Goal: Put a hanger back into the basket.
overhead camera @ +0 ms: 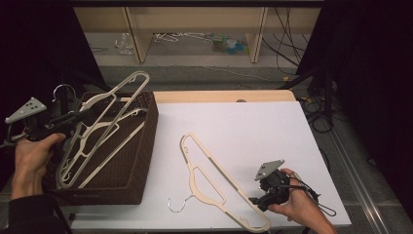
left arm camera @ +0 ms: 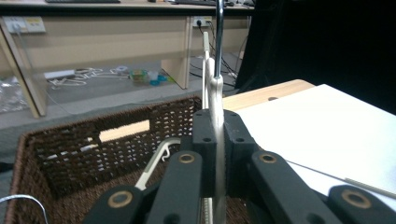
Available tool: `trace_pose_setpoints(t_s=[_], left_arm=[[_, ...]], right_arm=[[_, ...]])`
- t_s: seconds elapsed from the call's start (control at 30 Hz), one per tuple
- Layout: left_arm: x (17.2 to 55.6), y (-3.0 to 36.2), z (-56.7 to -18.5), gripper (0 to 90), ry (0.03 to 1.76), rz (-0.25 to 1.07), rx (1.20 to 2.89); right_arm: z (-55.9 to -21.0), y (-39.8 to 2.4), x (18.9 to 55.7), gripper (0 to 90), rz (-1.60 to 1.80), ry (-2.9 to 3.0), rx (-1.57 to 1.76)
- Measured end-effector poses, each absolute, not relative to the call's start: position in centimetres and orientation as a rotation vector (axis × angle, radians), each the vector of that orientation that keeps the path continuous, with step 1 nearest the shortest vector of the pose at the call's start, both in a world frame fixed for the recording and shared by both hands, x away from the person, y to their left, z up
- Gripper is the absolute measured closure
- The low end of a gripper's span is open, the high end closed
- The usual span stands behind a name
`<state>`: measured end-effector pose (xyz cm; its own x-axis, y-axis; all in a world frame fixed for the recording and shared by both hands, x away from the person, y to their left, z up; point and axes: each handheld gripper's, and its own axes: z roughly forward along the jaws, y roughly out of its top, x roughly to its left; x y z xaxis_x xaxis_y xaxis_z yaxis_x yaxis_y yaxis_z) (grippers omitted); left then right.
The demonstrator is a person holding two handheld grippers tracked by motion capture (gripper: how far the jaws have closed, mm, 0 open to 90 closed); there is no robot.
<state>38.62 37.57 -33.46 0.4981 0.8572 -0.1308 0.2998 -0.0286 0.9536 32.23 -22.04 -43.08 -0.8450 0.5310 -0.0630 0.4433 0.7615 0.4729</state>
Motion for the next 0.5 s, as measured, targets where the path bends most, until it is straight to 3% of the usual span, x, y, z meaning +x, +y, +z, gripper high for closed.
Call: trace_pose_setpoints(t_s=[0.5], left_arm=[[39.4,39.0,-36.0,85.3,1.078,0.516,1.624]], right_arm=[[-43.2,-22.0,32.2,23.8,0.666,2.775,0.767]])
